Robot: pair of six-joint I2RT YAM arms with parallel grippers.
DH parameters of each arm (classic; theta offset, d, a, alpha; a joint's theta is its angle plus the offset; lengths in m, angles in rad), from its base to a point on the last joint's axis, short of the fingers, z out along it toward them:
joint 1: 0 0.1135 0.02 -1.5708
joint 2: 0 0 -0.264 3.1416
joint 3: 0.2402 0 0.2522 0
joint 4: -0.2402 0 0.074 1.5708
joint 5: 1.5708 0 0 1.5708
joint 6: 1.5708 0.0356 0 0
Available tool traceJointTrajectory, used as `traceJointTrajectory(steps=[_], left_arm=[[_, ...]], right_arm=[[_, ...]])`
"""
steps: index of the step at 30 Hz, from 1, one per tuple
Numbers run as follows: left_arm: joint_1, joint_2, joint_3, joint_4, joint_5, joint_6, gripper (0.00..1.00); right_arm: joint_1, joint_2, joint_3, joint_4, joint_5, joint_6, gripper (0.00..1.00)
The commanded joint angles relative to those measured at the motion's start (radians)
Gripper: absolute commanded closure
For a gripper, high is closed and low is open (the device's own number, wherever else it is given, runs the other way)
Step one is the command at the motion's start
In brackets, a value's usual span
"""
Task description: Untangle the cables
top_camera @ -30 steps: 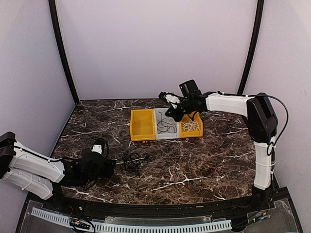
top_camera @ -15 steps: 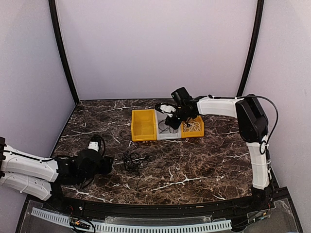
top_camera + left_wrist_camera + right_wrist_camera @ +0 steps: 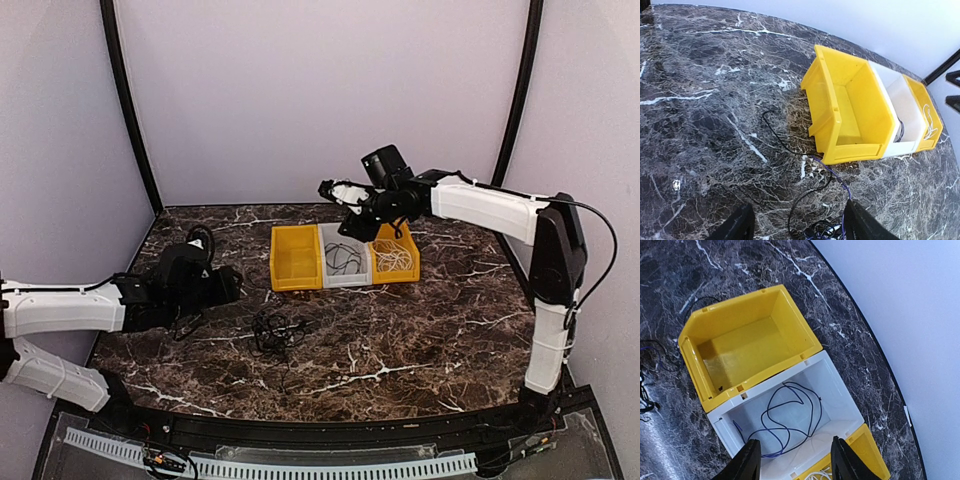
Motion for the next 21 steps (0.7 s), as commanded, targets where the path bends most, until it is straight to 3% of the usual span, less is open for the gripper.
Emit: traceJointTrajectory(steps=[1,5,11,16,21], left_arm=[[0.035,0.111,0.098,-0.037,0.234,0.078,0.39],[0.038,0.193,0.152,-0.029,0.425,0.223,0.41],[0.038,0.306,0.244,-0.116,0.526,0.297,0.46],[0.038,0.464,0.408,-0.327,0.431,0.282,0.56],[0.038,0.513,0.462,-0.377,0.431,0.277,0.67]], right_arm=[[0.017,-0.088,-0.046,0.015,-0.122,-0.018,0.52],[0.027,-0.084,-0.028,-0.034,-0.246,-0.023,0.56],[0.039,-0.07,-0.036,-0.036,-0.292,-0.012,0.57],[0.041,-0.065,-0.046,-0.029,-0.291,-0.006,0.58],[0.041,-0.077,-0.06,-0.017,-0.286,-0.005,0.59]])
